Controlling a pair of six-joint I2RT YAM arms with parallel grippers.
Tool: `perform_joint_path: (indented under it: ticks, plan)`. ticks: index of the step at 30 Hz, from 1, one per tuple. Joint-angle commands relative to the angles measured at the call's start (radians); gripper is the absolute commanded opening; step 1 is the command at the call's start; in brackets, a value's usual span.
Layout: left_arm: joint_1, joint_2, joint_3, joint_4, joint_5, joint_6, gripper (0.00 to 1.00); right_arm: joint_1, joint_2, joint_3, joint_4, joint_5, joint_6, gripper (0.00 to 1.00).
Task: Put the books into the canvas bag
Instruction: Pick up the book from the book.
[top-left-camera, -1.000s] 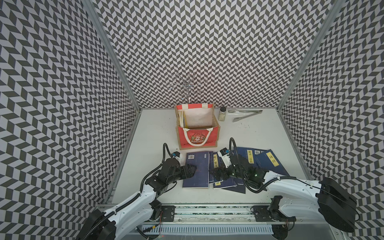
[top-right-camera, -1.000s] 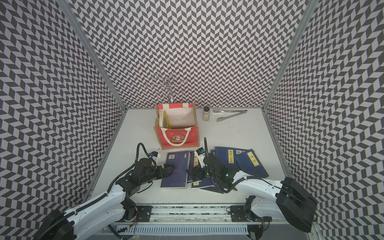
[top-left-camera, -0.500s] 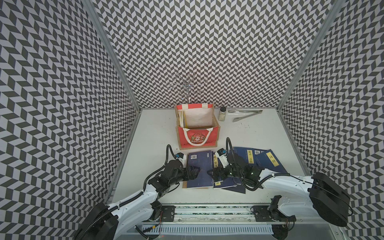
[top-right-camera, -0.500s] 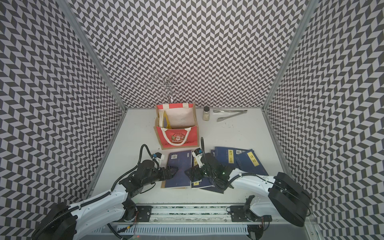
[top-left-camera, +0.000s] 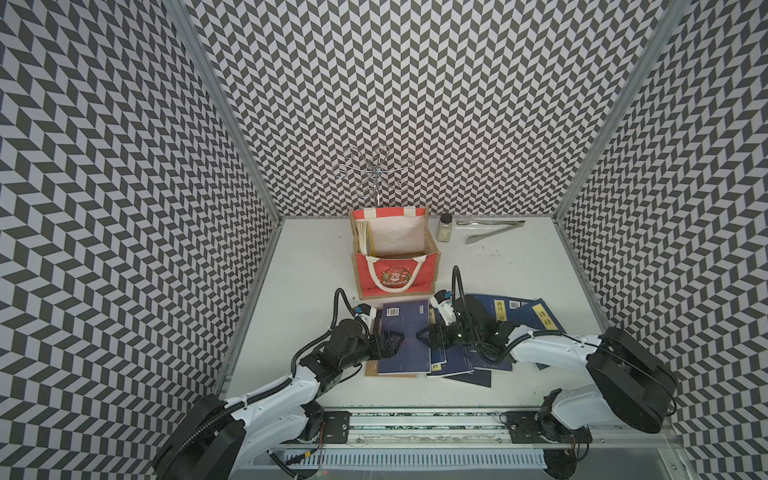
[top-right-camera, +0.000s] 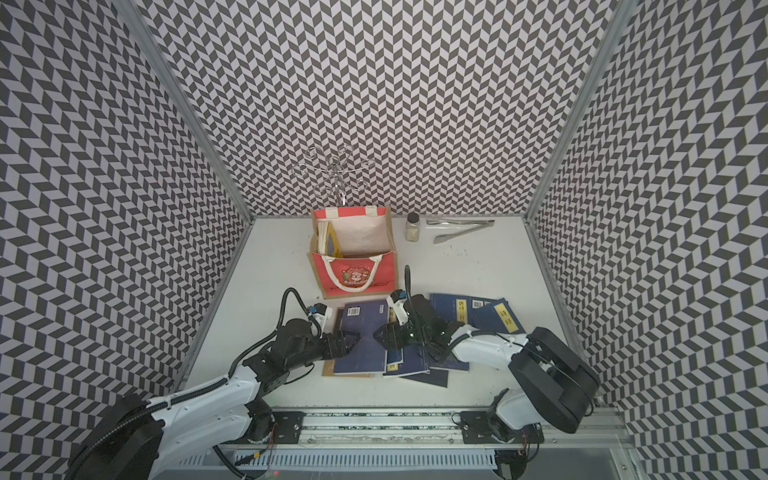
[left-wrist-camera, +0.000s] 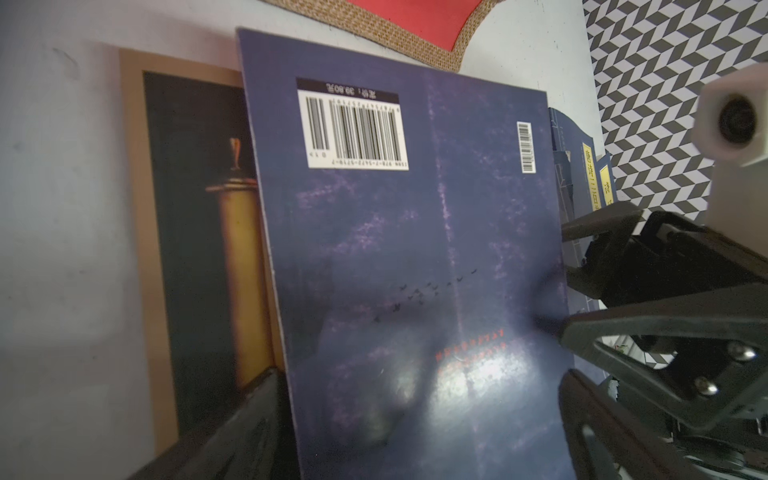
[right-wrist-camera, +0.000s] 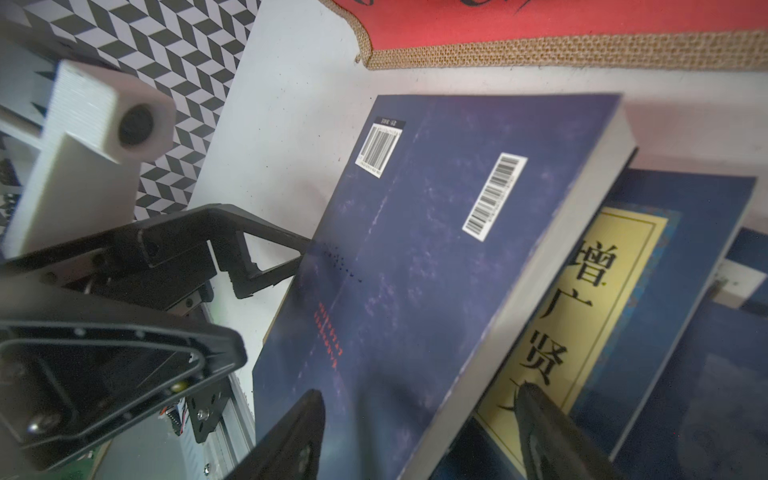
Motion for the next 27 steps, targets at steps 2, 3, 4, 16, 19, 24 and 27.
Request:
perform_joint_path:
  ticks: [2, 3, 4, 16, 19, 24, 27]
  plan:
    - [-0.006, 0.037, -0.006, 0.064, 0.043, 0.003, 1.00, -0.017, 0.044, 0.030, 0.054, -0.058, -0.010, 0.70]
    - [-0.007, 0.044, -0.005, 0.068, 0.045, 0.003, 1.00, -0.022, 0.049, 0.026, 0.066, -0.069, -0.004, 0.69]
    - [-0.007, 0.052, -0.003, 0.072, 0.046, 0.006, 1.00, -0.029, 0.053, 0.020, 0.084, -0.082, 0.003, 0.66]
    - [-0.006, 0.073, 0.033, 0.066, 0.075, 0.056, 0.99, -0.111, -0.006, -0.022, 0.169, -0.172, 0.028, 0.26]
    - [-0.007, 0.054, 0.047, 0.042, 0.080, 0.084, 0.99, -0.122, -0.015, -0.024, 0.173, -0.194, 0.019, 0.16]
    - [-0.006, -0.017, 0.067, -0.024, 0.069, 0.120, 1.00, -0.134, -0.038, -0.020, 0.164, -0.211, -0.011, 0.01]
    - [-0.006, -0.089, 0.105, -0.128, 0.041, 0.132, 0.99, -0.145, -0.051, -0.007, 0.131, -0.250, -0.070, 0.00]
